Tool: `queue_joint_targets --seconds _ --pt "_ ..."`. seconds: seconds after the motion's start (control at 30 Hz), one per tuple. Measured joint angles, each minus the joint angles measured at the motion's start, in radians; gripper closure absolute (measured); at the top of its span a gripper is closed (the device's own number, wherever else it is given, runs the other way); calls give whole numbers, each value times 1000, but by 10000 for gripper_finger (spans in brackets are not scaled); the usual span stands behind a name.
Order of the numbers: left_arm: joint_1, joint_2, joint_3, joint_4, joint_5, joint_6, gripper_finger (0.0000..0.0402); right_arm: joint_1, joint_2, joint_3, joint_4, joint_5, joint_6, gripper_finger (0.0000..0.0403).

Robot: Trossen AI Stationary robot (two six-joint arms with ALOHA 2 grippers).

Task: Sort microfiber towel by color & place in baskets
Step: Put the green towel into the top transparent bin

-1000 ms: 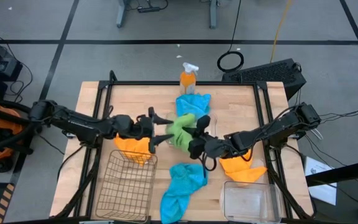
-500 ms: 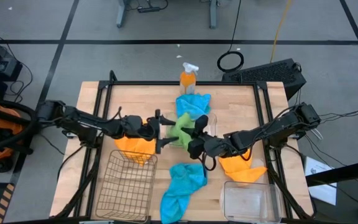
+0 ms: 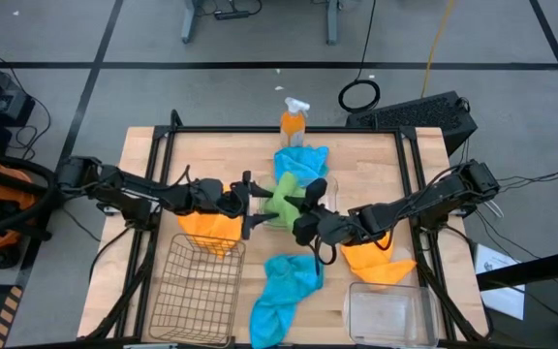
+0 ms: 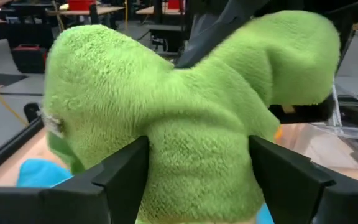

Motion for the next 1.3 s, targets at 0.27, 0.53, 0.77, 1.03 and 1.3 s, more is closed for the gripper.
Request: queue_joint_targets --seconds 0.27,0.53,0.77,1.03,1.3 --pt "-10 -101 0 -52 -5 -8 130 4 0 0 -41 74 57 399" --pt "-34 -15 -1 57 -99 -33 121 3 0 0 -34 55 99 399" --pt "-11 91 5 206 1 24 87 3 0 2 11 11 103 399" --pt "-9 136 34 247 61 87 249 4 -2 2 15 6 117 399" --pt "43 133 36 227 85 98 367 18 -15 3 -85 74 308 318"
